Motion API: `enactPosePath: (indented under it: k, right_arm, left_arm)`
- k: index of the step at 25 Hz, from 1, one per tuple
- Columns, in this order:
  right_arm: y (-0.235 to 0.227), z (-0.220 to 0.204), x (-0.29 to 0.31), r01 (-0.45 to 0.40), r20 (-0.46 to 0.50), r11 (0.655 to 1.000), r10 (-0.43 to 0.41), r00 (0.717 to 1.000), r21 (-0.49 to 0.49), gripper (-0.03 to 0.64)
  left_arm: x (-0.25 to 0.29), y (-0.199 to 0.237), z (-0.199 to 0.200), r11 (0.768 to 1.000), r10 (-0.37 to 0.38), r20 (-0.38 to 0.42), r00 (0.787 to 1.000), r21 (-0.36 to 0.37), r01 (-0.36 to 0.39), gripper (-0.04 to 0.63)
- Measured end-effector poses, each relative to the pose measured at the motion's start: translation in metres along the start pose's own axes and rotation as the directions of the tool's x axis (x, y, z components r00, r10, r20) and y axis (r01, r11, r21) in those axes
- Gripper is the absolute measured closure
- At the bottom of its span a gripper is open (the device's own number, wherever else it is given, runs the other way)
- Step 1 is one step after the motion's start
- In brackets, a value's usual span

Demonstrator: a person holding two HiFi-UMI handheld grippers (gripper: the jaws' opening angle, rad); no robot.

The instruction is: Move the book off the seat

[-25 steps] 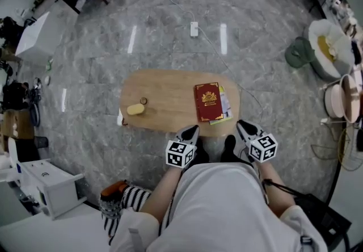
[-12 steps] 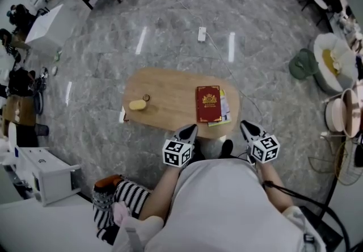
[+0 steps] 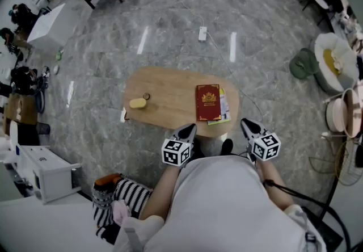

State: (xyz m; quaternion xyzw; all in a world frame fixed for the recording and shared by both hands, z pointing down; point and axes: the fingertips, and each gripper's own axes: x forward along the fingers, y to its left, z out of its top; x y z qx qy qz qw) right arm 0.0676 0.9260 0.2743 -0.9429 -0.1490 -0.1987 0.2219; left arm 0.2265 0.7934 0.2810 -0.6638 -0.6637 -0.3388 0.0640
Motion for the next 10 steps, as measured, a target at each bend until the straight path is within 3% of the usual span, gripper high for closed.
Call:
enactPosePath:
  k: [10]
  right_arm:
    - [0.0032, -0.001, -0.0002, 0.0, 0.005, 1.0, 0.0, 1.0, -0.002, 0.568]
  left_arm:
    - [-0.0015, 0.0013, 0.0022, 1.0, 0.004, -0.002, 1.0, -0.003, -0.004, 0.594]
